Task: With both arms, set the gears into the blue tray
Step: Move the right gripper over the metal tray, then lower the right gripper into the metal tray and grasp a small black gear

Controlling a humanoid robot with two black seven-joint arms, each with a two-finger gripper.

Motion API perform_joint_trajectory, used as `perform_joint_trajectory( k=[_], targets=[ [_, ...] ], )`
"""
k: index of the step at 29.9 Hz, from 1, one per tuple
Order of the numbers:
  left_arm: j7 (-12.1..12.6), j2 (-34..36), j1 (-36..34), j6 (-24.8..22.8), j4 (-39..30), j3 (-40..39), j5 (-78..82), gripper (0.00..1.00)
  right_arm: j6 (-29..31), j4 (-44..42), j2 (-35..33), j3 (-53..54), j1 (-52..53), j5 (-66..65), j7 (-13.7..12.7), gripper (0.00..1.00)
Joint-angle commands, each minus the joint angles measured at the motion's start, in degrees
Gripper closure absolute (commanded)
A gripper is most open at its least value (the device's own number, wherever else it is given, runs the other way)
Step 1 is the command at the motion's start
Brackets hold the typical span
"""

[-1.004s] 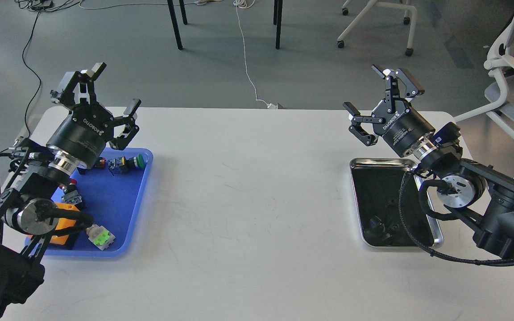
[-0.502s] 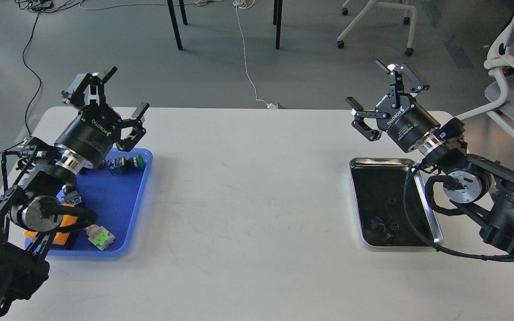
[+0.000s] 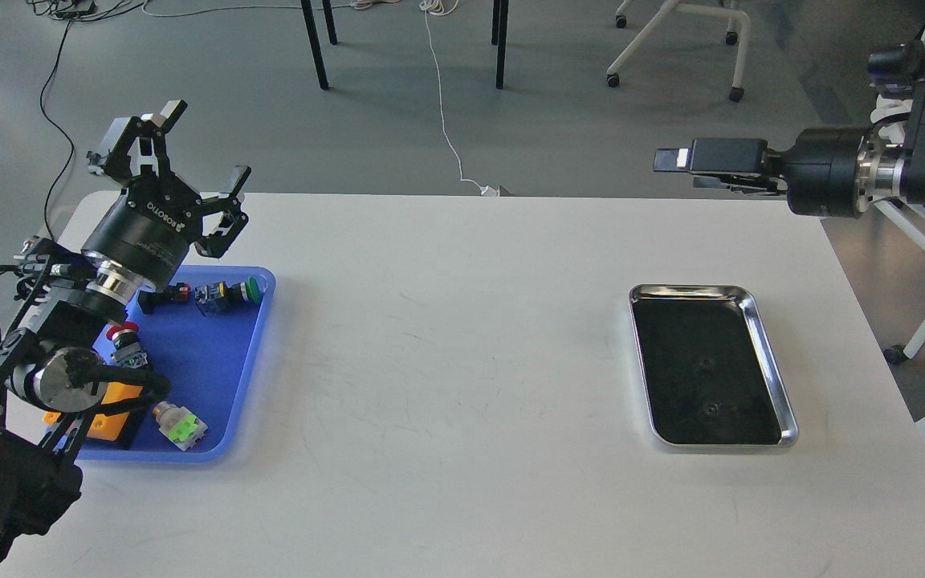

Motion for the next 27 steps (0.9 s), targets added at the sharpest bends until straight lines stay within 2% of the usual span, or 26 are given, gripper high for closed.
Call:
perform_joint_trajectory(
  k=[1,6,14,17,22,27],
  targets=[
    [0.3,-0.3,0.3,-0.2,-1.5,0.2,0.2,0.02,0.0,1.0,-1.6,-5.2,2.8,-16.9,0.0,0.01],
    [0.2,-0.4,1.2,-0.3,-3.6,0.2,0.4,0.02,0.0,0.9,-1.2,-10.6,2.9,-28.8,0.0,0.01],
    [0.1,-2.0,1.3,0.3,-4.7,0.2,0.5,0.02,0.0,0.3,4.0,-20.0,2.8,-29.4,0.0,0.04],
    [0.2,-2.0,1.6,0.3,-5.3,0.1,0.5,0.02,0.0,-2.6,6.5,-22.7,2.6,-29.4,0.0,0.07],
    [0.2,-1.8,1.6,0.4,-5.4,0.1,0.5,0.02,-6.5,-8.2,11.9,-27.2,2.0,-29.0,0.0,0.14],
    [0.1,-1.5,1.6,0.3,-5.5,0.0,0.5,0.02,-6.9,-9.0,14.1,-27.9,2.0,-28.5,0.0,0.18]
  ],
)
